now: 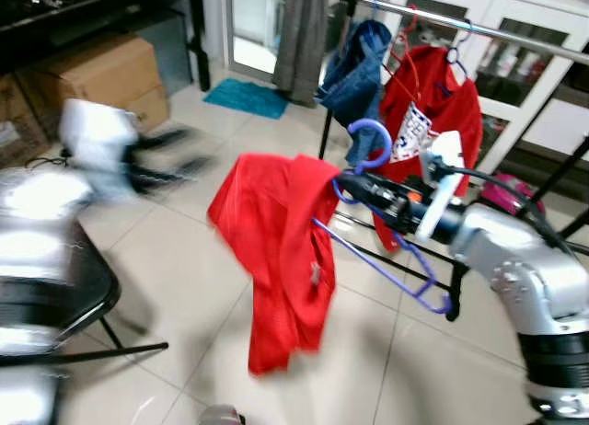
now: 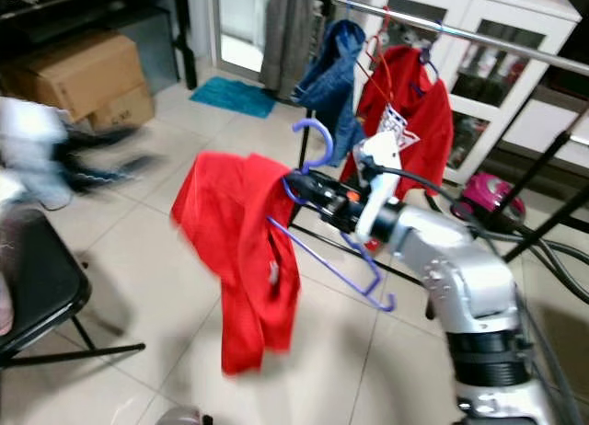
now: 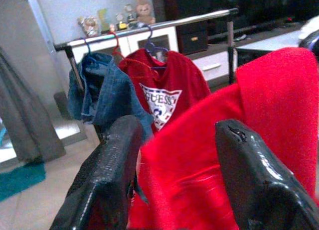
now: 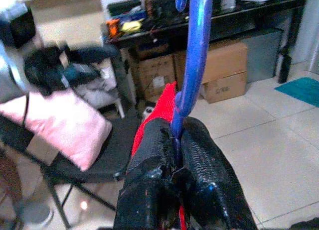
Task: Hang hanger
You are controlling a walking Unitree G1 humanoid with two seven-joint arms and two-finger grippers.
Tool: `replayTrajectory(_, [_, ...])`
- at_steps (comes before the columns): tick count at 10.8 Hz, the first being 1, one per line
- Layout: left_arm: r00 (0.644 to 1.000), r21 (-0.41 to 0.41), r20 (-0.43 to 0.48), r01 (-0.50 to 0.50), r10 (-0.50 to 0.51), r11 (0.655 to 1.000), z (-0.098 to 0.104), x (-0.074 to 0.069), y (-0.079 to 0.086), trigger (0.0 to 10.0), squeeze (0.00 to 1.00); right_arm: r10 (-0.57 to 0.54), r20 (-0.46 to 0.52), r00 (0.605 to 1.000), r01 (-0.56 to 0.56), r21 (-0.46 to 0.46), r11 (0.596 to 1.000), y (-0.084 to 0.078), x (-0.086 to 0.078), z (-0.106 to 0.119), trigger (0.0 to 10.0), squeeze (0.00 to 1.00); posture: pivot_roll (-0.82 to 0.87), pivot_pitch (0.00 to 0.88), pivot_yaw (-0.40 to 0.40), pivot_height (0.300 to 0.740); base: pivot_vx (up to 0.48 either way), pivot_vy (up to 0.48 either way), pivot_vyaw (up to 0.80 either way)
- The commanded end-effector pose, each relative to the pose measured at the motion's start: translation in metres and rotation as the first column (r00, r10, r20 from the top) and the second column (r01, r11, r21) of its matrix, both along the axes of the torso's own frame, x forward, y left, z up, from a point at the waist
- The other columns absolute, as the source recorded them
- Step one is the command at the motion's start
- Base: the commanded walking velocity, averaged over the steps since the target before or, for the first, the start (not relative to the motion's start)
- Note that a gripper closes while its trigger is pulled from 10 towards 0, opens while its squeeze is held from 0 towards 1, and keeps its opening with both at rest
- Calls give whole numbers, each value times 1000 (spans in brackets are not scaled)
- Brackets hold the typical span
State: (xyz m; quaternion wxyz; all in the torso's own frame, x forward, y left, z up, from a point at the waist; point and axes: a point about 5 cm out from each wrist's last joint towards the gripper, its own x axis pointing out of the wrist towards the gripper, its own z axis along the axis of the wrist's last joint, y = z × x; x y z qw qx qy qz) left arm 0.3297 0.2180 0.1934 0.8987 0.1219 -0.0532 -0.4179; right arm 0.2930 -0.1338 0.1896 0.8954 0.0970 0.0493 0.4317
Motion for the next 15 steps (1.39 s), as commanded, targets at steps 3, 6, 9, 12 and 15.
replayTrajectory(3, [995, -9, -17, -100, 100, 995, -24, 15, -61, 10000, 1000, -67, 34, 997, 62, 134, 989, 16, 3, 15, 10000, 0, 61, 0, -64, 740, 0, 0, 0])
replayTrajectory(6, [994, -70, 13, -104, 105, 992, -28, 12, -101, 10000, 1000, -138, 17, 990, 132, 208, 969, 29, 8, 20, 10000, 0, 35, 0, -50, 740, 0, 0, 0])
replayTrajectory(9, [977, -19, 186, -99, 101, 995, -18, 0, -111, 10000, 1000, -260, -5, 966, 256, 187, 948, 30, 28, 16, 10000, 0, 38, 0, -55, 740, 0, 0, 0])
replayTrajectory(12, [948, -40, 221, -225, 228, 974, -16, -2, -104, 10000, 1000, -289, -10, 957, 287, 164, 944, 32, 37, 13, 10000, 0, 43, 0, -59, 740, 0, 0, 0])
replayTrajectory(15, [980, -109, 34, -191, 196, 976, -33, -6, -123, 10000, 580, -285, -9, 958, 283, 164, 945, 30, 43, 13, 10000, 0, 40, 0, -61, 740, 0, 0, 0])
